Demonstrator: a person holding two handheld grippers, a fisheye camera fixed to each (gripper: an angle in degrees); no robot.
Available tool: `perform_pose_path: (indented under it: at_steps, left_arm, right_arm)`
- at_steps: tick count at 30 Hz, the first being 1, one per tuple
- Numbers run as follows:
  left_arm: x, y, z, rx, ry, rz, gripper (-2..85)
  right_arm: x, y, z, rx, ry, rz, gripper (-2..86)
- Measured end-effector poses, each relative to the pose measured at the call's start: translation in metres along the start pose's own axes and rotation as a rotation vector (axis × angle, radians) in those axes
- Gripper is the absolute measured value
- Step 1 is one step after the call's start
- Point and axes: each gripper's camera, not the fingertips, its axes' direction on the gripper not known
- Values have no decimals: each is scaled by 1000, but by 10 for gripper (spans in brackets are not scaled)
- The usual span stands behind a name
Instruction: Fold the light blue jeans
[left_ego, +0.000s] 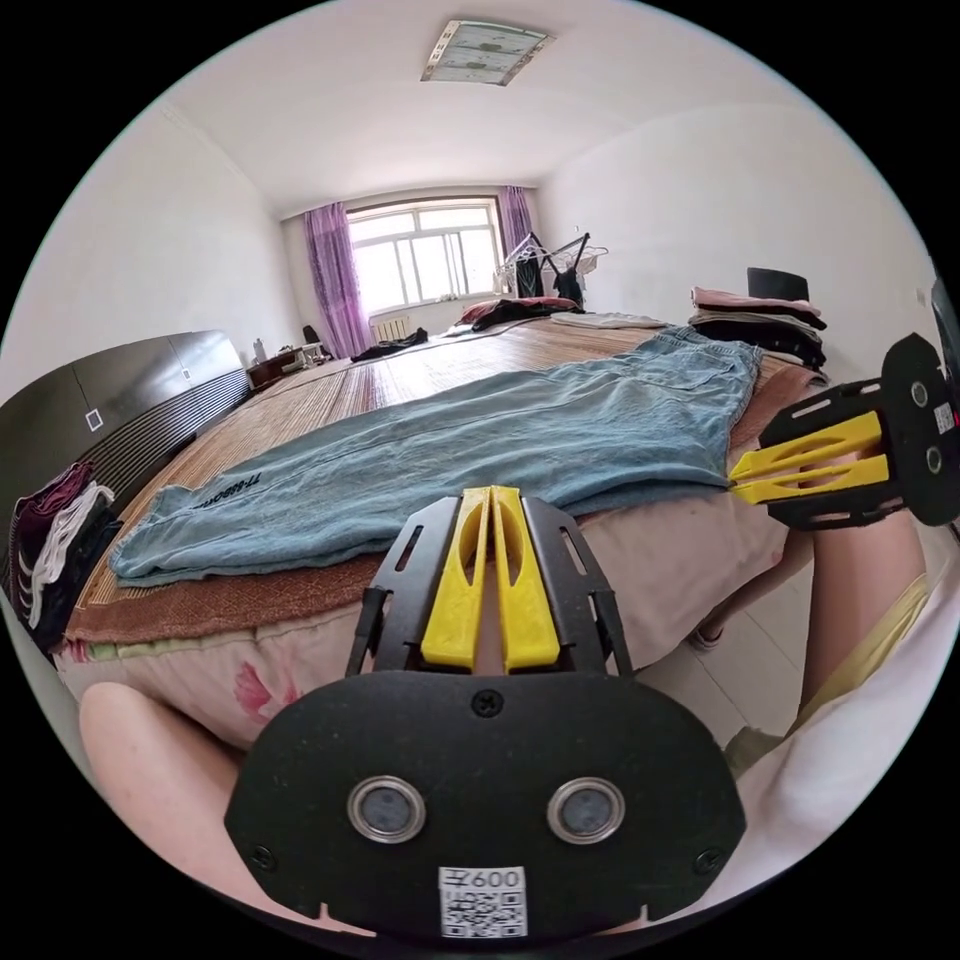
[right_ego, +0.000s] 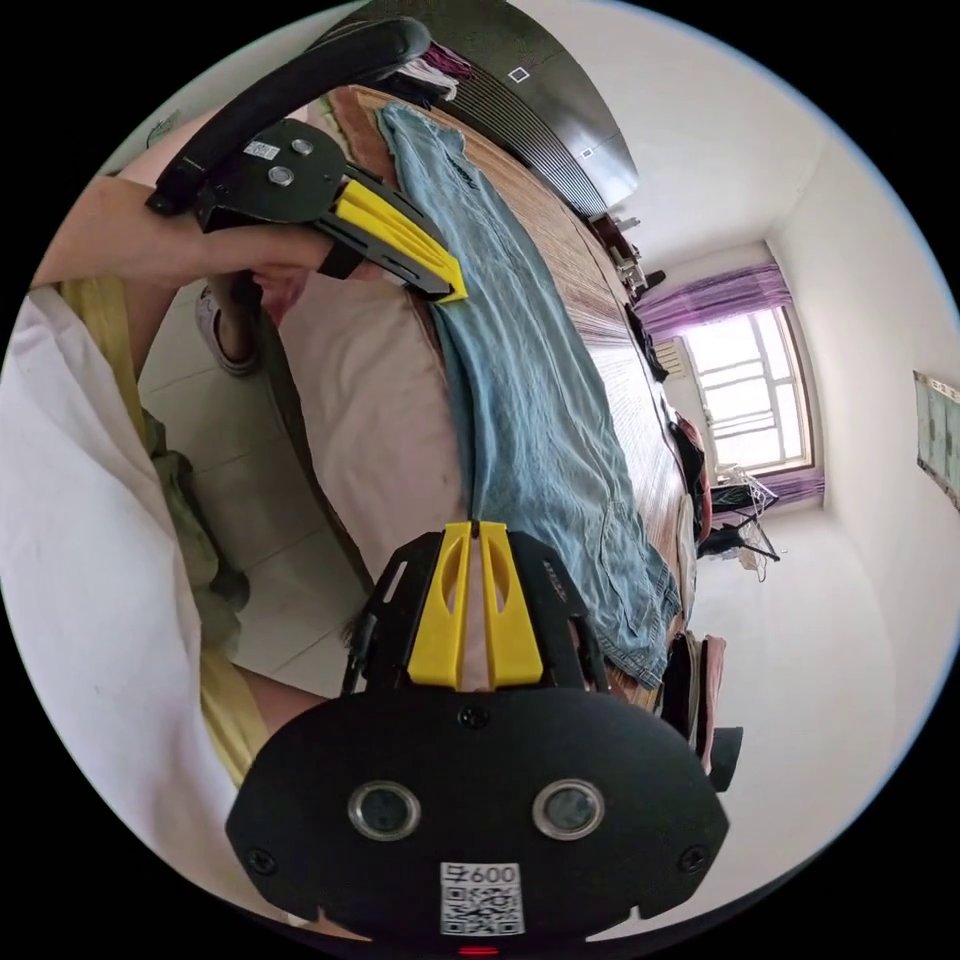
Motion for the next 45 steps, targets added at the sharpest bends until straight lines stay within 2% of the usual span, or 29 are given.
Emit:
perform_pose_path:
  at_steps: [3, 6, 8, 10, 12, 17, 19, 23, 27, 31, 35, 36, 39, 41, 45]
  left_arm:
    - [34, -8, -19, 17, -39, 87, 8]
    - [67, -20, -49, 111, -24, 120, 8]
    - [85, -36, -58, 144, 91, 91, 8]
    - [100, -50, -55, 135, 159, 55, 8]
    - [116, -64, -47, 117, 190, 34, 8]
    - [150, -94, -27, 2, 268, -56, 8]
    - [149, -94, -25, 12, 317, -103, 9]
    - [126, -102, -37, 50, 444, -252, 8]
    - [99, -112, -52, 36, 439, -330, 7]
    - [61, -120, -87, 25, 304, -554, 5]
    - [72, -151, -141, 50, -70, -564, 3]
    - [78, -159, -146, 58, -86, -531, 3]
    - [123, -209, -149, 63, -52, -361, 3]
    - [170, -252, -131, 10, 26, -248, 3]
    - [227, -296, -93, -52, 134, -251, 4]
  right_arm:
    - [14, 7, -5, -23, -116, 38, -9]
    - [53, 30, -17, 12, -262, 207, -8]
    - [97, 50, -44, 149, -277, 407, -8]
    - [117, 56, -60, 277, -258, 504, -8]
    - [119, 49, -62, 360, -232, 526, -8]
    - [104, 19, -14, 308, -322, 643, -9]
    - [92, 30, -15, 374, -308, 669, -9]
    - [78, 32, -35, 410, -289, 572, -9]
    - [87, 24, -49, 394, -340, 550, -9]
    - [89, 22, -65, 410, -386, 607, -8]
    - [83, 7, -88, 395, -383, 613, -8]
    - [83, 4, -91, 390, -384, 612, -8]
    - [95, -8, -109, 370, -433, 670, -8]
    - [107, -11, -122, 434, -499, 757, -8]
    - [109, -14, -131, 489, -468, 860, -8]
